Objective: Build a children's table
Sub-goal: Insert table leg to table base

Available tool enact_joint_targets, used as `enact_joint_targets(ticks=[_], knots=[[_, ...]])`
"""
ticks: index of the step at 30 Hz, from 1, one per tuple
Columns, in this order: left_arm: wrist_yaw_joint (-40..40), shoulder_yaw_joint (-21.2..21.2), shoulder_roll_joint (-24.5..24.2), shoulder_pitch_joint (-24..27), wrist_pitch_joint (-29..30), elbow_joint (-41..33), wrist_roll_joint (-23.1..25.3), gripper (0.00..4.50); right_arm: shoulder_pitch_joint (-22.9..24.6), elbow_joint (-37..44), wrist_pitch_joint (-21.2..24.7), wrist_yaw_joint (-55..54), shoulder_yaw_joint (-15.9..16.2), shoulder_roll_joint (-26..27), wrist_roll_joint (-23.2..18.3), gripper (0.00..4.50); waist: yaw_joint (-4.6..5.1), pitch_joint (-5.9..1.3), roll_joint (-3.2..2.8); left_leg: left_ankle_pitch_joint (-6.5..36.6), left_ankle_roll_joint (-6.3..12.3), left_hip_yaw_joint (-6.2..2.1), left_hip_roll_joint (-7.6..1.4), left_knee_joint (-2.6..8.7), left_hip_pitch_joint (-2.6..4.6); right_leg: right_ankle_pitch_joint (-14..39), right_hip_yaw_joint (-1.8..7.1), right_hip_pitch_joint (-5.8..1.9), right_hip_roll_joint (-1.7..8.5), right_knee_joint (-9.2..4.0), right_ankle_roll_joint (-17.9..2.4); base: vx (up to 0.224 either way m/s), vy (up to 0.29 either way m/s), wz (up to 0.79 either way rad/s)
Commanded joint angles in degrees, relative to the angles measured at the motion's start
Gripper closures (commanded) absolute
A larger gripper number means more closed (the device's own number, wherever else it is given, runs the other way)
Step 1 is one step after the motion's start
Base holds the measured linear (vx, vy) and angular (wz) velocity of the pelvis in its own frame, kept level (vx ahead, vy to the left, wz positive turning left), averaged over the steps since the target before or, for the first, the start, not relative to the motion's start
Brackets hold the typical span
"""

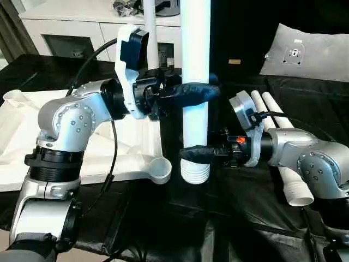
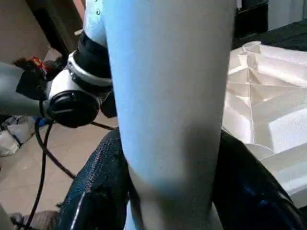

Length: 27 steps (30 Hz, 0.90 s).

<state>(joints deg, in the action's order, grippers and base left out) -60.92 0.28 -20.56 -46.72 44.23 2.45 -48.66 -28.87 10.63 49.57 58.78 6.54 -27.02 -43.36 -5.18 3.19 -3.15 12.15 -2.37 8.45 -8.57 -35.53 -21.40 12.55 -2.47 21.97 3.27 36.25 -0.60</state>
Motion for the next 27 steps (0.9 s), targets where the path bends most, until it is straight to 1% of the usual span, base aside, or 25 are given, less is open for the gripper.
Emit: enact_joint_targets(ticks=[1,2,3,6,8,9,10,11,12,13,15,16,17,18,19,20,21,22,23,24,25,26,27], knots=[[1.0,1.4,-0.03,-1.13,-0.86,-0.16,0.53,1.66,-0.06,1.28,-0.63,-0.87,-1.75,0.37,-0.78,2.56,-0.18,-4.21,0.45,0.43,2.18,-0.82,-3.57,3.51,0.3,0.58,2.65,-3.32,4.79,-3.53,-15.37,0.0,0.0,0.0],[2.2,2.72,0.47,-1.7,-1.43,0.89,0.41,1.66,-0.82,0.82,-0.61,-2.32,-3.25,1.38,-1.6,2.56,-0.1,-4.19,0.4,0.37,2.14,-0.76,-3.49,3.48,0.24,0.29,2.67,-3.32,4.69,-3.51,-15.39,0.0,0.0,0.0],[2.54,3.06,0.55,-1.87,-1.76,1.33,0.56,1.6,-1.13,0.65,-0.44,-2.84,-3.88,1.71,-2.08,2.56,-0.13,-4.21,0.36,0.56,2.11,-0.81,-3.52,3.5,0.29,0.33,2.6,-3.31,4.74,-3.52,-15.52,0.0,0.0,0.0],[2.9,3.54,0.74,-1.98,-2.54,1.86,0.74,1.3,-1.57,0.51,-0.18,-3.44,-4.86,2.15,-2.9,2.56,-0.12,-4.24,0.39,0.69,2.02,-0.84,-3.56,3.53,0.34,0.43,2.63,-3.35,4.73,-3.5,-15.33,0.0,0.0,0.0],[3.26,3.88,0.96,-1.92,-2.8,1.92,0.59,1.23,-1.74,0.47,-0.1,-3.87,-5.37,2.38,-3.23,2.56,-0.09,-4.24,0.43,0.31,2.14,-0.83,-3.52,3.53,0.29,-0.15,2.59,-3.34,4.67,-3.42,-15.34,0.0,0.0,0.0],[3.86,4.46,1.36,-1.68,-2.74,1.71,0.05,1.19,-1.85,0.34,-0.32,-4.72,-5.94,2.75,-3.21,2.56,-0.09,-4.21,0.54,0.32,2.22,-0.79,-3.5,3.53,0.28,-0.04,2.6,-3.35,4.72,-3.43,-15.34,0.0,0.0,0.0],[3.98,4.59,1.45,-1.62,-2.68,1.65,-0.07,1.13,-1.85,0.32,-0.38,-4.9,-6.04,2.82,-3.16,2.56,-0.09,-4.22,0.5,0.25,2.2,-0.78,-3.52,3.53,0.3,-0.03,2.61,-3.31,4.71,-3.41,-15.37,0.0,0.0,0.0],[5.26,5.04,1.87,-0.78,-2.75,1.07,0.03,0.95,-2.36,-0.75,-1.39,-7.96,-7.16,4.21,-1.97,2.56,-0.11,-4.2,0.54,0.26,2.12,-0.76,-3.53,3.53,0.27,0.25,2.61,-3.34,4.81,-3.47,-15.39,0.0,0.0,0.0],[5.6,5.11,1.97,-0.59,-2.85,0.98,0.16,0.87,-2.49,-1.0,-1.7,-8.73,-7.4,4.54,-1.62,2.56,-0.01,-4.18,0.5,0.31,1.85,-0.76,-3.53,3.58,0.26,0.63,2.6,-3.22,4.82,-3.47,-15.43,0.0,0.0,0.0],[6.05,5.2,2.12,-0.37,-3.02,0.89,0.34,0.82,-2.65,-1.32,-2.14,-9.68,-7.68,4.93,-1.15,2.56,-0.01,-4.2,0.55,0.61,1.56,-0.75,-3.51,3.57,0.36,1.31,2.6,-3.2,4.82,-3.57,-15.29,0.0,0.0,0.0],[7.04,5.31,2.45,0.08,-3.59,0.74,0.81,0.71,-2.88,-1.72,-2.46,-11.17,-8.02,5.38,-0.65,2.57,-0.01,-4.17,0.5,0.59,1.35,-0.73,-3.48,3.63,0.34,1.54,2.6,-3.25,4.74,-3.55,-15.09,0.0,0.0,0.0],[7.95,5.27,2.79,0.53,-4.29,0.4,1.36,0.62,-2.99,-1.85,-2.7,-12.12,-7.94,5.41,0.09,2.57,0.02,-4.19,0.4,0.45,1.21,-0.76,-3.5,3.61,0.34,1.03,2.63,-3.24,4.66,-3.53,-14.89,0.0,0.0,0.0],[9.31,4.78,3.2,1.28,-5.32,-0.56,2.63,0.52,-2.99,-1.79,-3.08,-13.55,-7.59,5.38,1.46,2.57,0.01,-4.21,0.47,0.14,1.17,-0.88,-3.71,3.69,0.26,0.21,2.63,-3.31,4.77,-3.49,-14.72,0.0,0.0,0.0],[10.14,4.24,3.39,1.82,-5.96,-1.38,3.67,0.45,-2.9,-1.63,-3.38,-14.44,-7.3,5.36,2.44,2.57,0.06,-4.23,0.52,-0.06,1.2,-0.76,-3.49,3.61,0.25,-0.22,2.62,-3.35,4.69,-3.47,-14.53,0.0,0.0,0.0],[10.72,3.33,3.45,2.41,-6.85,-2.13,5.2,0.41,-2.75,-1.29,-3.95,-15.05,-6.6,5.14,3.91,2.57,0.03,-4.27,0.47,-0.15,1.17,-0.8,-3.57,3.63,0.27,-0.47,2.64,-3.36,4.73,-3.41,-14.44,0.0,0.0,0.0],[11.08,2.72,3.49,2.82,-7.45,-2.62,6.21,0.37,-2.62,-1.02,-4.35,-15.43,-6.1,4.97,4.92,2.57,0.06,-4.2,0.56,-0.18,1.28,-0.82,-3.6,3.67,0.22,-0.34,2.66,-3.35,4.73,-3.49,-14.06,0.0,0.0,0.0],[12.76,1.64,3.88,3.58,-8.46,-3.3,8.27,0.29,-2.23,-0.55,-4.94,-16.39,-5.41,5.13,6.23,2.57,0.07,-4.2,0.68,-0.13,1.24,-0.82,-3.69,3.71,0.21,-0.14,2.66,-3.35,4.77,-3.54,-13.79,0.0,0.0,0.0],[13.97,0.92,4.17,4.09,-9.13,-3.73,9.64,0.18,-1.95,-0.24,-5.32,-17.07,-4.96,5.27,7.04,2.57,0.1,-4.16,0.65,-0.07,1.11,-0.84,-3.75,3.72,0.2,-0.12,2.7,-3.36,4.8,-3.49,-13.67,0.0,0.0,0.0],[17.46,-1.12,5.05,5.53,-11.73,-4.76,13.82,0.08,-0.85,0.72,-7.15,-19.04,-2.96,5.58,10.01,2.57,0.09,-4.13,0.64,-0.08,1.17,-0.86,-3.78,3.72,0.17,0.09,2.73,-3.33,4.79,-3.66,-13.21,0.0,0.0,0.0],[17.97,-1.32,5.19,5.71,-11.93,-4.87,14.24,0.03,-0.69,0.85,-7.34,-19.31,-2.77,5.67,10.27,2.57,0.08,-4.08,0.65,0.4,0.93,-0.86,-3.85,3.79,0.2,0.73,2.74,-3.38,4.89,-3.67,-12.92,0.0,0.0,0.0],[20.86,-2.38,6.18,6.85,-12.94,-5.57,16.38,0.0,0.33,1.63,-8.44,-21.02,-1.67,6.35,11.83,2.57,0.08,-4.11,0.77,0.31,0.93,-0.83,-3.79,3.76,0.17,0.73,2.76,-3.4,4.89,-3.69,-12.78,0.0,0.0,0.0],[22.67,-2.48,7.24,7.69,-13.13,-6.1,16.76,0.0,1.13,2.06,-9.15,-21.98,-1.07,7.02,12.56,2.57,0.14,-4.1,0.86,0.22,0.93,-0.81,-3.74,3.74,0.1,0.42,2.8,-3.38,4.85,-3.65,-12.59,0.0,0.0,0.0],[23.36,-2.51,7.65,8.02,-13.25,-6.33,16.89,0.0,1.42,2.21,-9.44,-22.36,-0.83,7.27,12.85,2.57,0.12,-4.14,0.79,0.16,0.96,-0.84,-3.79,3.77,0.12,0.42,2.79,-3.38,4.91,-3.66,-12.63,0.0,0.0,0.0]])
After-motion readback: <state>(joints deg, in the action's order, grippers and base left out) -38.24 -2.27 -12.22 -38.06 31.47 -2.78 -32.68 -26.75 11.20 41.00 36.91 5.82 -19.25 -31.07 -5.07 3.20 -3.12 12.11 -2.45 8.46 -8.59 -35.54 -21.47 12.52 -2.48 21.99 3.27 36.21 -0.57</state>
